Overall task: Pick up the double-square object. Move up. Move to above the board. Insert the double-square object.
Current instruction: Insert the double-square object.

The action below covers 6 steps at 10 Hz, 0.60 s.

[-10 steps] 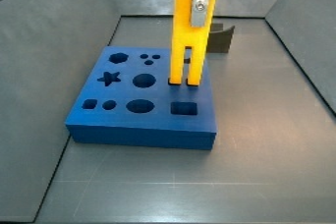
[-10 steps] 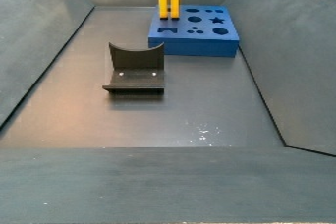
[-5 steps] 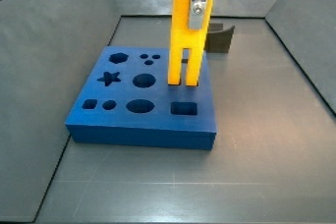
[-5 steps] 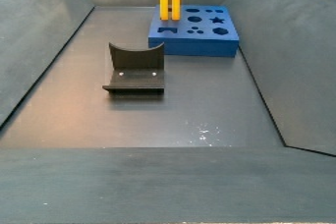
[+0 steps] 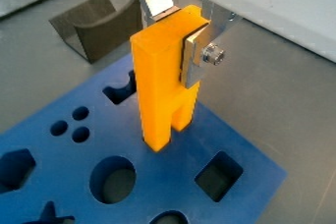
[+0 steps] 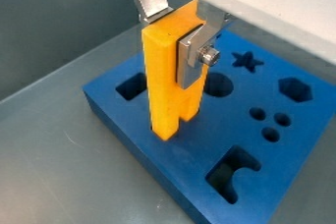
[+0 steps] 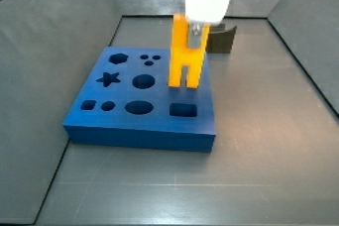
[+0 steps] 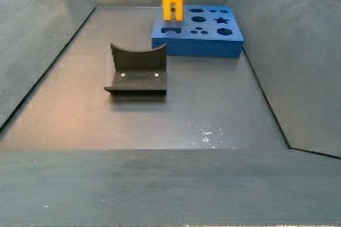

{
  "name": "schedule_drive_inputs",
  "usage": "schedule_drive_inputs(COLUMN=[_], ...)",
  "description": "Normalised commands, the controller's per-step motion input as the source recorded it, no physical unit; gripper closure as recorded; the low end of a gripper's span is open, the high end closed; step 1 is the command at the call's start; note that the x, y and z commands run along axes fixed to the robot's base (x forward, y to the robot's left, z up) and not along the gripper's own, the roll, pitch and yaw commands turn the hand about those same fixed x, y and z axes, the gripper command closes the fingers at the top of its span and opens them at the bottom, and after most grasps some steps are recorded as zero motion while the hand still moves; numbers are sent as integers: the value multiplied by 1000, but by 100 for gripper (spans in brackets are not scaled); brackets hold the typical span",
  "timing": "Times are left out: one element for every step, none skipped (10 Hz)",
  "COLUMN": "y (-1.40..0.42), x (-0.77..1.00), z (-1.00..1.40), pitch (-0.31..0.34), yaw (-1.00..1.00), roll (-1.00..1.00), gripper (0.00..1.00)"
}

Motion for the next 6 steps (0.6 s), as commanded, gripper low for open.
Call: schedule_drive_inputs(y=[-46,-77,-66,0,0,0], x=[0,0,0,0,0,0], z=[-563,-646,-634,-117,0,0], pitch=[-51,-53,-49,-33,-10,0], yaw=[0,0,0,0,0,0], roll=[57,100,113,9,0,0], gripper=[100,100,100,100,100,100])
